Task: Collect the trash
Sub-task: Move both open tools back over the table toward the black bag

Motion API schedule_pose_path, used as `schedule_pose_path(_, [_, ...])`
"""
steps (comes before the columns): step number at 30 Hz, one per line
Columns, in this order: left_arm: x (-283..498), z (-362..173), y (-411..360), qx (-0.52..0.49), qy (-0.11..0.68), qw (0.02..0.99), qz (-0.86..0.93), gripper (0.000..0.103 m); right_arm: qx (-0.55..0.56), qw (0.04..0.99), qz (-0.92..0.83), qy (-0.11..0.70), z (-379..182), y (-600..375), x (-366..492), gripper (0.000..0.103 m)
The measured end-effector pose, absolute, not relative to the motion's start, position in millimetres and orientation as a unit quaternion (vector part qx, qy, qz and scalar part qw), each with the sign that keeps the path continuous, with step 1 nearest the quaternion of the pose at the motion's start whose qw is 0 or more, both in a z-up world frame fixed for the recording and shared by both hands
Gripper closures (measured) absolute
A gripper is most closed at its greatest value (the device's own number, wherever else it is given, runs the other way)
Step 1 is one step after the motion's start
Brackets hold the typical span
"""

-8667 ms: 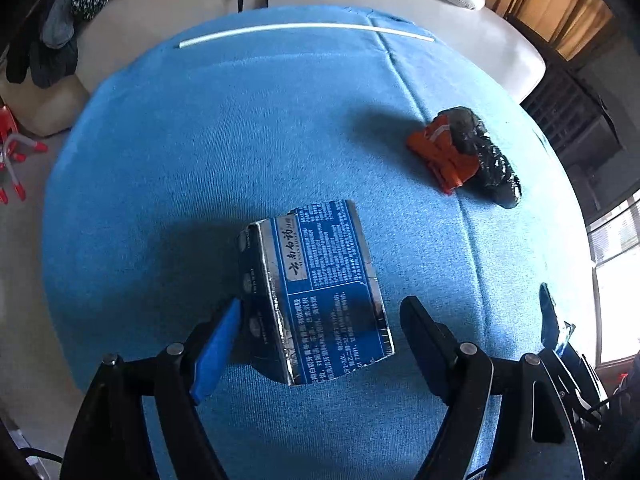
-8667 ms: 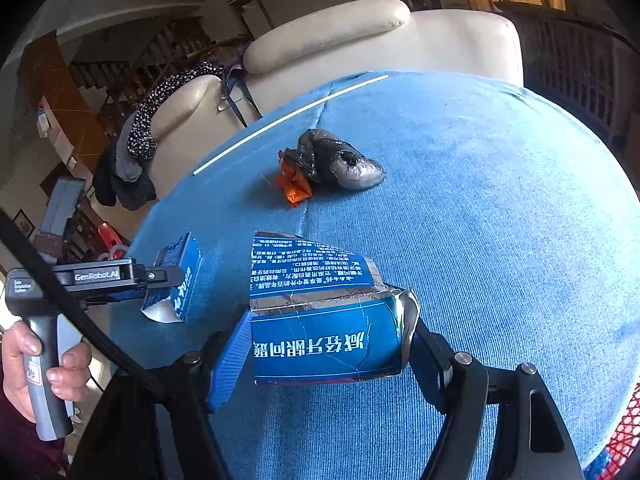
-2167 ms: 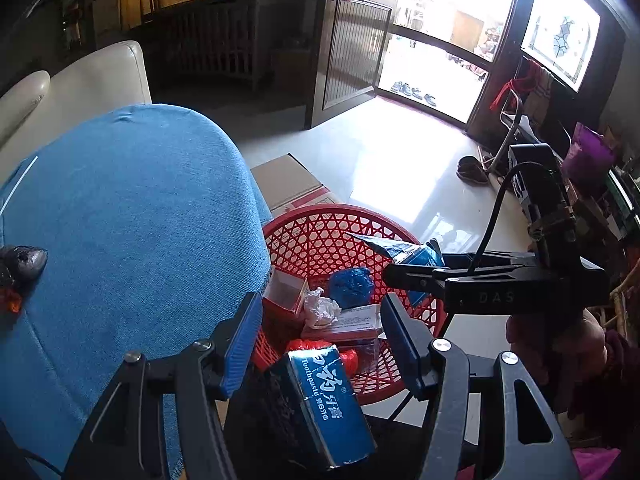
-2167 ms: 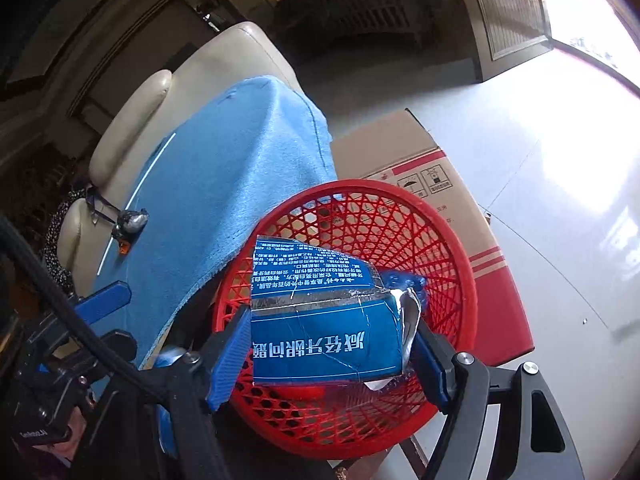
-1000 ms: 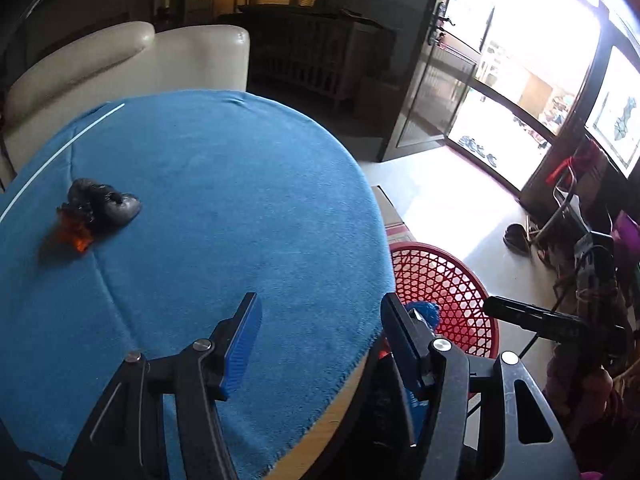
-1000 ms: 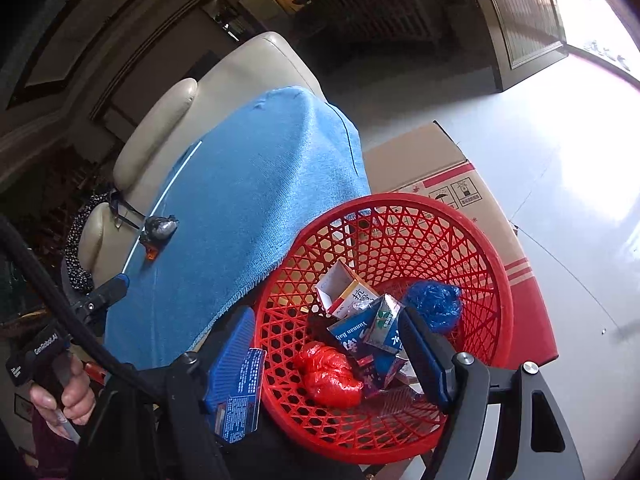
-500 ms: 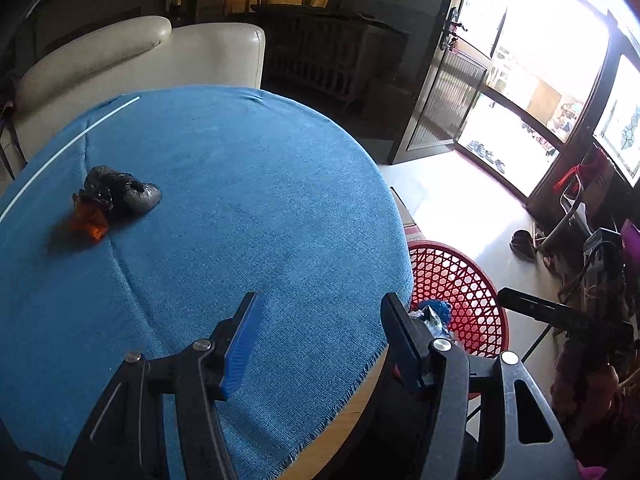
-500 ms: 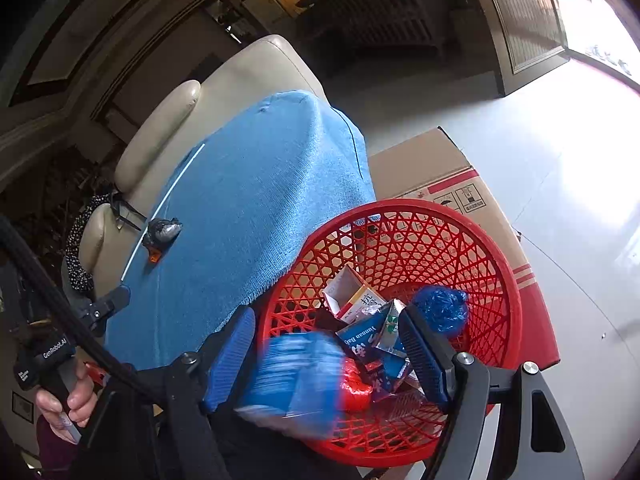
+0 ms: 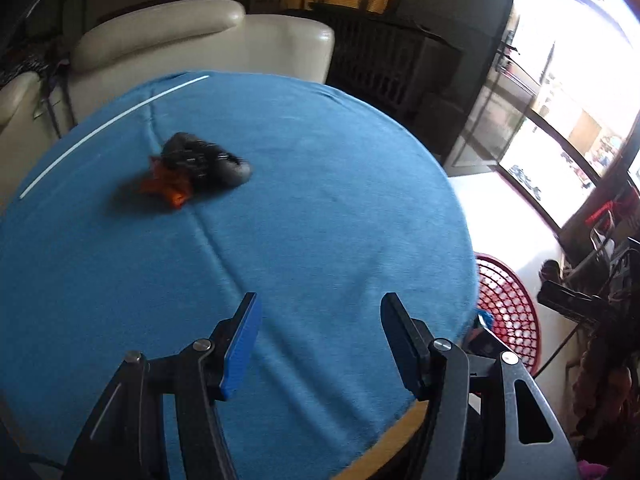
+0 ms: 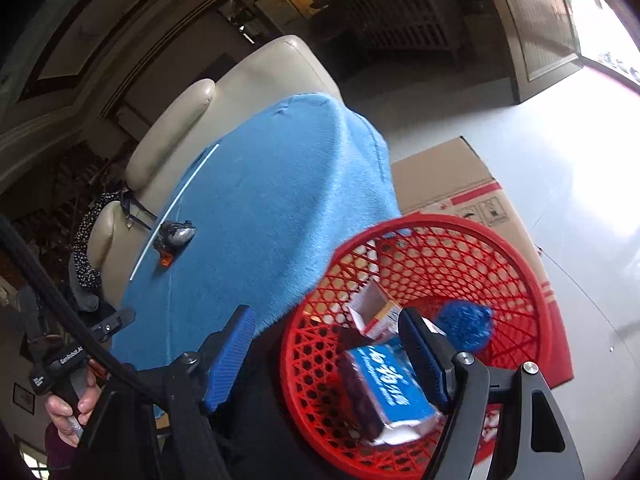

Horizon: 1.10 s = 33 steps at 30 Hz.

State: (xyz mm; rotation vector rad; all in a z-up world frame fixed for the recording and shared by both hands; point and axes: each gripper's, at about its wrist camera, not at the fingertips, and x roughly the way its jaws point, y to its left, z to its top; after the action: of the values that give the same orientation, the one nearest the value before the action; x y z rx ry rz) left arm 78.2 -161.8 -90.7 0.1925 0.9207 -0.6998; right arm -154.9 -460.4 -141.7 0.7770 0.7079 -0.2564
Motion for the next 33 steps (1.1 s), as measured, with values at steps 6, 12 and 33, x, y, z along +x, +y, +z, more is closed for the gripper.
schedule_pose_path(6, [105,-91,-126,0.080,0.432,0.855,-0.274,0.040,0.345,0.872,-0.097,0.335,-124,-451,-122,0.026])
schedule_pose_path(12, [125,-98,-101,0.073,0.436,0.865,-0.236,0.039,0.305,0.886,-0.057,0.344,-107,-427,-71,0.026])
schedule_pose_path(33, [182,-127,-43,0.081,0.456,0.871,-0.165,0.039,0.204,0.890,0.051,0.405,-120,-329,198,0.031])
